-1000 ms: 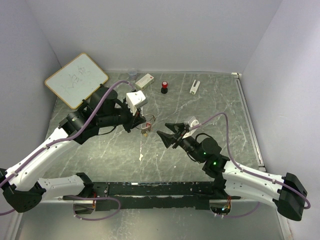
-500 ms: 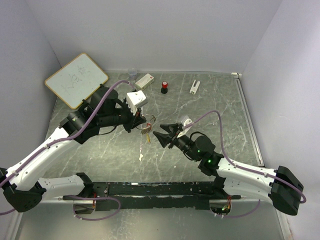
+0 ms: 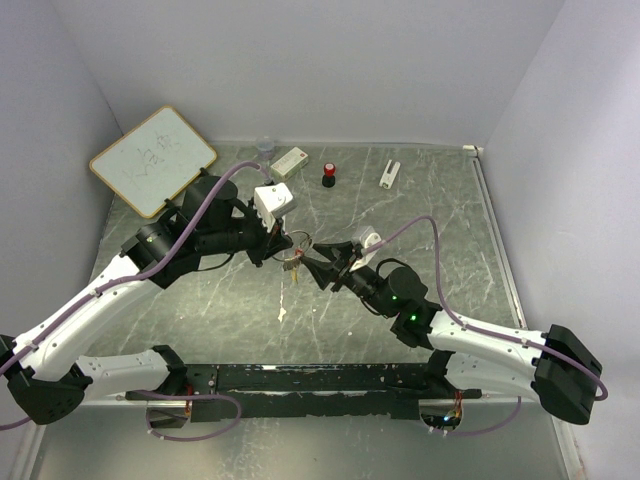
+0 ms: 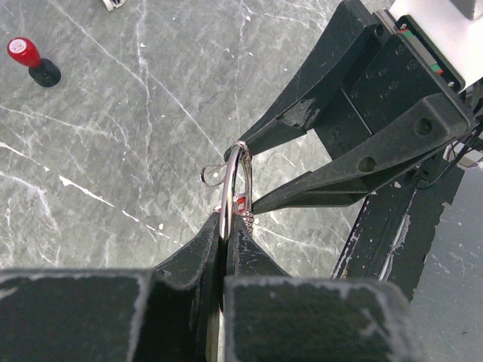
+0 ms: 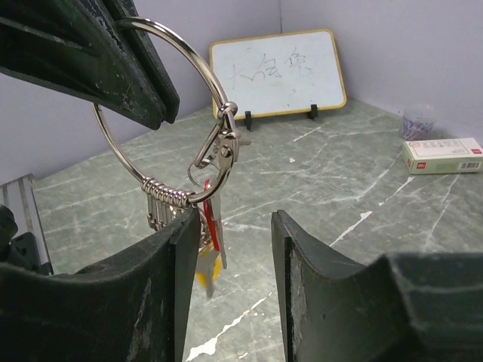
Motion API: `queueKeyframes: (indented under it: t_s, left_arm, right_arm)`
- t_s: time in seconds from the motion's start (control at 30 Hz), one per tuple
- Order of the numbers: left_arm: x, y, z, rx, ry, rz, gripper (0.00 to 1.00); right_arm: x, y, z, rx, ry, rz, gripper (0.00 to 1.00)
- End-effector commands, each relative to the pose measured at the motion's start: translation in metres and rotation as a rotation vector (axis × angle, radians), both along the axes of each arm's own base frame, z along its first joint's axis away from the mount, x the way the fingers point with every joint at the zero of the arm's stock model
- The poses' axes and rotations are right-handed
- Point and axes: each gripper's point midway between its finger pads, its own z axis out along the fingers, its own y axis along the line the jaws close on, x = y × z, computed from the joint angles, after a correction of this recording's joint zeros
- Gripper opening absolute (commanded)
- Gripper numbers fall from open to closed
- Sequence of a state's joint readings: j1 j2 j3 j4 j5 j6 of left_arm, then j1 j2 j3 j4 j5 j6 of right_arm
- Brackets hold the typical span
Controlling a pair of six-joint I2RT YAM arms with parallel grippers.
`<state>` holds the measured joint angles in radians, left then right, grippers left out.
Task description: Remove the keys from the keyring
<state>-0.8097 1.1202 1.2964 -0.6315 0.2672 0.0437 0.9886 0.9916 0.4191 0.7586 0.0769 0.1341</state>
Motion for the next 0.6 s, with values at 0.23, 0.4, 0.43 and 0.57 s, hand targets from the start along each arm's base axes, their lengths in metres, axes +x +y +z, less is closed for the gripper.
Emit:
queueKeyframes:
  t_s: [0.23, 0.4, 0.43, 0.57]
  left_arm:
    - [-0.0072, -0.006, 0.0135, -0.062, -0.015, -0.035, 0.07]
    - [-0.0105, -0.0062, 0.017, -0.076, -0.017, -0.048, 0.07]
    - [-0.0109, -0.0063, 0.0178, -0.078, -0.019, -0.05, 0.07]
    - [-0.0124, -0.0068, 0.019, -0.085, -0.02, -0.057, 0.07]
  right_arm:
    - [0.0034, 0.0009, 0.0201, 0.042, -0.038, -0.015, 0.39]
    - [0.0071, 0.0012, 0.0208, 0.038, -0.04, -0.032, 0.37]
    - [0.0069, 0.0017, 0.0206, 0.037, -0.041, -0.03, 0.36]
    - [0.0063, 0.0014, 0.0215, 0.039, -0.058, -0.028, 0.34]
